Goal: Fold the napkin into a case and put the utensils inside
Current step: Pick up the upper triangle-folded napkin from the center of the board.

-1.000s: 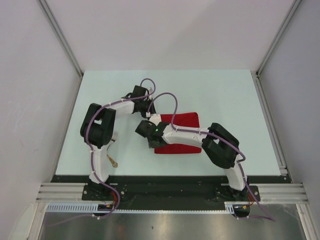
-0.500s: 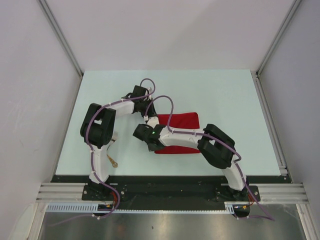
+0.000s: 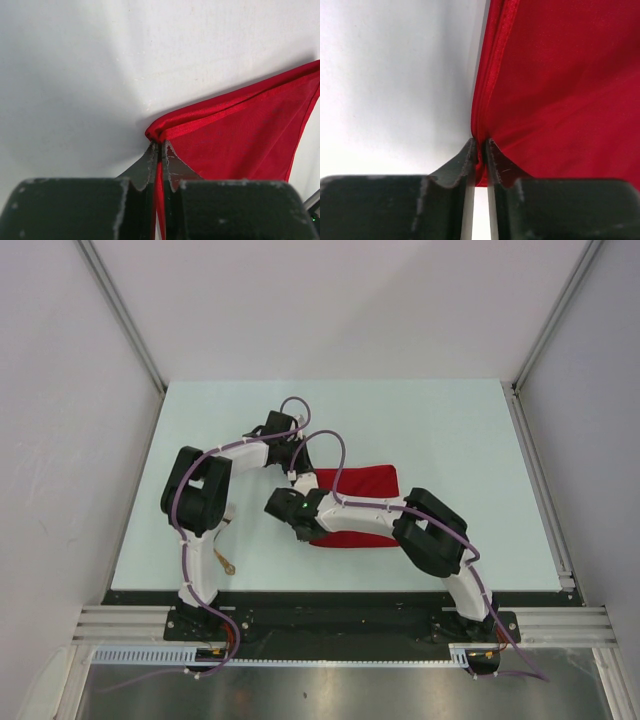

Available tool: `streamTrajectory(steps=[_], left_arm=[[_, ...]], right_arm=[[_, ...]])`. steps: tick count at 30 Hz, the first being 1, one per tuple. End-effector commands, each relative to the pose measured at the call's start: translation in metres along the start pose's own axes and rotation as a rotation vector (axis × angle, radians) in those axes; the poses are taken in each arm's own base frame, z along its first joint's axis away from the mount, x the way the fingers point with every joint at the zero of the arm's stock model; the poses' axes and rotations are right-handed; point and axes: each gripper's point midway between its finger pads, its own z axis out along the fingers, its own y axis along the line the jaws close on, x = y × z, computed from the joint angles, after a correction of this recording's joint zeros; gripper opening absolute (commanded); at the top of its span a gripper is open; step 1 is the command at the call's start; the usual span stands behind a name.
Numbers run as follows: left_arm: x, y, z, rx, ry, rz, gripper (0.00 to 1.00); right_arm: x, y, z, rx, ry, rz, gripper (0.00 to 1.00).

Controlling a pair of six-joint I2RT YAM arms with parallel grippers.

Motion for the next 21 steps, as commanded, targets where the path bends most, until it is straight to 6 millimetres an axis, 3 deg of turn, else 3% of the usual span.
streamTrajectory(steps=[1, 3, 7, 9, 10, 15, 17, 21], left_arm=[[0.027, 0.022, 0.013, -0.074, 0.087, -0.023, 0.06], [0.026, 0.020, 0.013, -0.070, 0.084, -0.021, 0.06], [0.025, 0.017, 0.010, -0.062, 0.078, -0.025, 0.07], [0.024, 0.016, 0.007, -0.062, 0.073, -0.029, 0.13], [0.022, 0.014, 0.004, -0.057, 0.066, -0.030, 0.20], [0.016, 0.003, -0.014, -0.042, 0.035, -0.042, 0.48], [0.013, -0.002, -0.022, -0.038, 0.024, -0.047, 0.60], [0.013, -0.012, -0.033, -0.016, 0.023, -0.086, 0.72]], right_arm=[[0.030, -0.015, 0.022, 0.054, 0.070, -0.004, 0.09], [0.027, -0.014, 0.022, 0.036, 0.055, -0.038, 0.00], [-0.001, 0.000, 0.007, -0.065, -0.031, -0.066, 0.00], [-0.008, 0.002, 0.000, -0.118, -0.053, -0.095, 0.00], [-0.024, 0.008, -0.013, -0.165, -0.102, -0.074, 0.00], [-0.049, 0.004, -0.037, -0.271, -0.158, -0.058, 0.00], [-0.052, 0.004, -0.044, -0.312, -0.159, -0.058, 0.00], [-0.053, 0.001, -0.049, -0.378, -0.146, -0.039, 0.00]])
